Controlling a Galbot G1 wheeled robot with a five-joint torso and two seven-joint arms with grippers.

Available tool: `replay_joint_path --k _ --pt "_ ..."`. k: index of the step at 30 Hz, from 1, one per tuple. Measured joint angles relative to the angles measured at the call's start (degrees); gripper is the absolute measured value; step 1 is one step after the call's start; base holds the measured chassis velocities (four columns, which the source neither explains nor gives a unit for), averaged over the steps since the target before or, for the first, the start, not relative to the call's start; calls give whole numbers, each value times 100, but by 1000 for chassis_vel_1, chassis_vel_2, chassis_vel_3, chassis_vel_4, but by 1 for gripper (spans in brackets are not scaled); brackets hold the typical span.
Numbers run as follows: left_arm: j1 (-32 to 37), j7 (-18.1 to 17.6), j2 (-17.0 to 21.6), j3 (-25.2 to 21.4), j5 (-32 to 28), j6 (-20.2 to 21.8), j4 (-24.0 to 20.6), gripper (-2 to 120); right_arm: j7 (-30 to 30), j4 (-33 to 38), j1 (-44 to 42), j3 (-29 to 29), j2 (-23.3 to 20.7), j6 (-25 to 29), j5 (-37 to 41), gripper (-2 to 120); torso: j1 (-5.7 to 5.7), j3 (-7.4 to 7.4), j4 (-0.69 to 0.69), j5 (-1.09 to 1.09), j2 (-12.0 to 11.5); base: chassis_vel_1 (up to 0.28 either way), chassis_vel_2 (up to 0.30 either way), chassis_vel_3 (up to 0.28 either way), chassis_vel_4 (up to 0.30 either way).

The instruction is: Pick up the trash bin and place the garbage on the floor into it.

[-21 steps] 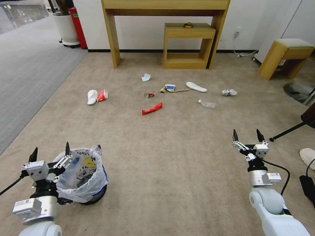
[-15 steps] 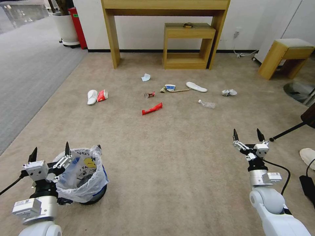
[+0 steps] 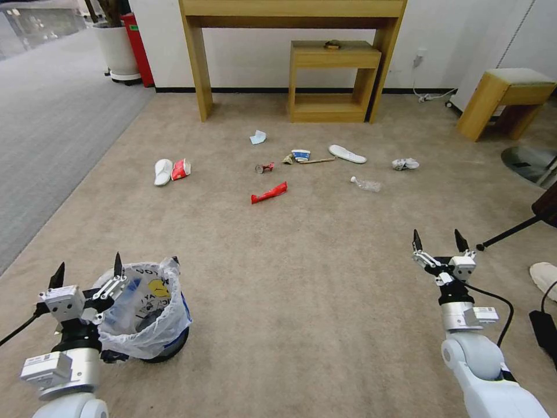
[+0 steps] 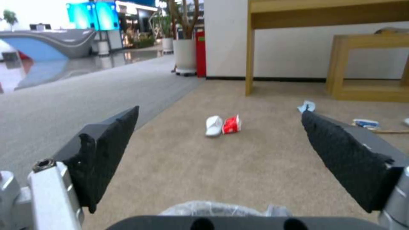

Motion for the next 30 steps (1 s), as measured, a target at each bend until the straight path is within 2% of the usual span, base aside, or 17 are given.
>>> replay_joint_path --k 6,21,30 --pt "135 -247 121 -90 -295 511 -93 99 -11 -5 9 0 -21 9 4 100 0 0 0 0 0 0 0 0 0" --pt "462 -378 290 -309 -893 854 -211 99 -64 -137 11 -3 -76 111 23 100 0 0 0 0 0 0 0 0 0" --pt "626 -665 343 -324 -1203 1093 -206 98 -103 -213 49 -38 -118 138 50 100 0 0 0 0 0 0 0 0 0"
